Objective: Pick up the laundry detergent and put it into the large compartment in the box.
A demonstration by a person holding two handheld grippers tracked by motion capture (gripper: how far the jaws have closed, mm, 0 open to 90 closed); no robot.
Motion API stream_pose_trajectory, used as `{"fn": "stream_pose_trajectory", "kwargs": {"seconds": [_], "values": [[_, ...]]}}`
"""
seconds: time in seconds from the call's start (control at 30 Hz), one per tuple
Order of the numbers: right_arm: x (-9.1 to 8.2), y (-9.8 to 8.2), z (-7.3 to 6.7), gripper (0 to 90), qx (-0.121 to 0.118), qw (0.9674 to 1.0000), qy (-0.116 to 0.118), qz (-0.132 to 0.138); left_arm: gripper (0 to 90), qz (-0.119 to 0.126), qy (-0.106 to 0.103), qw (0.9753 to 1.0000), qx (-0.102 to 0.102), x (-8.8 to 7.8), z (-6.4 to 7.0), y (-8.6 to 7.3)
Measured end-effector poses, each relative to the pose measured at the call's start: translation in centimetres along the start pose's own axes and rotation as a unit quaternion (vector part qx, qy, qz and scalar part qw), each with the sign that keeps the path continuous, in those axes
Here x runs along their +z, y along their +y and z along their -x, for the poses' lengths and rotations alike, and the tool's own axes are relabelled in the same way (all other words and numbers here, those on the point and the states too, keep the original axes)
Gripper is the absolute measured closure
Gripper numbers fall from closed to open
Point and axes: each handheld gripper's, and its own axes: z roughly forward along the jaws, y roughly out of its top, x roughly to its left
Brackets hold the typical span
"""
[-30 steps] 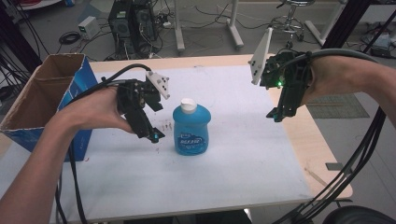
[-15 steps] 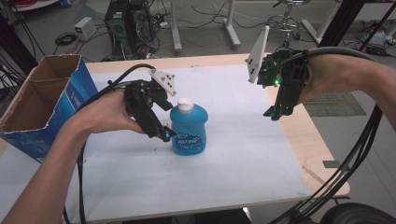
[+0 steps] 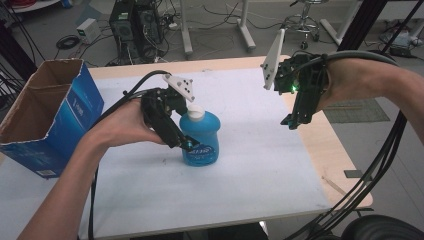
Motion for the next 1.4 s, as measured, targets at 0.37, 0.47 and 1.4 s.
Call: {"fn": "stream_pose_trajectory", "kwargs": {"seconds": [0.37,0.47,1.4], "values": [[0.1,0.0,0.0,12.9,0.002,1.0,0.001,-0.001,15.4,0.023,-0.002,0.9997,-0.002,0.1,0.0,0.8],[0.2,0.0,0.0,12.9,0.002,1.0,0.0,-0.003,15.6,0.022,-0.003,0.9997,0.0,0.1,0.0,0.9],[0.6,-0.2,0.1,12.9,0.008,0.9999,0.002,-0.007,25.3,0.017,0.007,0.9998,-0.001,0.0,0.0,1.4]]}}
